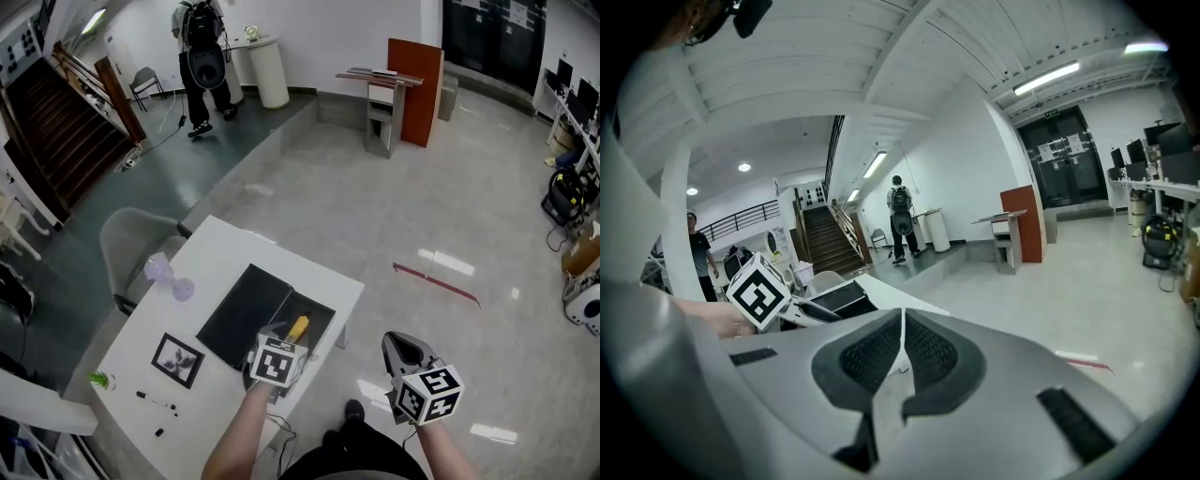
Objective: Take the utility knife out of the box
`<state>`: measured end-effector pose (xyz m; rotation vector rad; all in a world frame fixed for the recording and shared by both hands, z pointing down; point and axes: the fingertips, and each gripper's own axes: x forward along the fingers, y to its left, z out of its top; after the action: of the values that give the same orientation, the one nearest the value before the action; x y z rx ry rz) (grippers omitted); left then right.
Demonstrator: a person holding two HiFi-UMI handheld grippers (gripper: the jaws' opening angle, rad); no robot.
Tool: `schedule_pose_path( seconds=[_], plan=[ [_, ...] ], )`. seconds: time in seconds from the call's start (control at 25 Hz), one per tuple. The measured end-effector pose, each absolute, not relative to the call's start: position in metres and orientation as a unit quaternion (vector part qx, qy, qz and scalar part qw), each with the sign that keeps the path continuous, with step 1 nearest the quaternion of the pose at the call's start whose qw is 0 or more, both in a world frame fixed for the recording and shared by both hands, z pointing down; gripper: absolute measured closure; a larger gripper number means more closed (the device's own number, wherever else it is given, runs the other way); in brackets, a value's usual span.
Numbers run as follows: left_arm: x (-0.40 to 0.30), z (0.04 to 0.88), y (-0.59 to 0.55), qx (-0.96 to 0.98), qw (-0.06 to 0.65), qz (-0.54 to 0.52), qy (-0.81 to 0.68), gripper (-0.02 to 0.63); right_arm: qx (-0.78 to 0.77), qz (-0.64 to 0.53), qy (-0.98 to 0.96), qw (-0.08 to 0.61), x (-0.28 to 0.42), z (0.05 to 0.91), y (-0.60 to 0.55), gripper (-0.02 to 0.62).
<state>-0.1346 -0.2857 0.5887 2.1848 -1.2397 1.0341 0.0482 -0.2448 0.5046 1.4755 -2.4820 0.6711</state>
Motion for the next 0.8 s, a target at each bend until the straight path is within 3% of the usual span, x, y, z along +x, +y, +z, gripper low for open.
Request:
schedule_pose_path(
  seconds=[0.8],
  plan=[
    [-0.138,0.628,-0.296,0.751,0.226,0.431,-0.447,0.456,0.505,0.242,-0.823,0.094,0.062,0.516,-0.258,0.592]
  ],
)
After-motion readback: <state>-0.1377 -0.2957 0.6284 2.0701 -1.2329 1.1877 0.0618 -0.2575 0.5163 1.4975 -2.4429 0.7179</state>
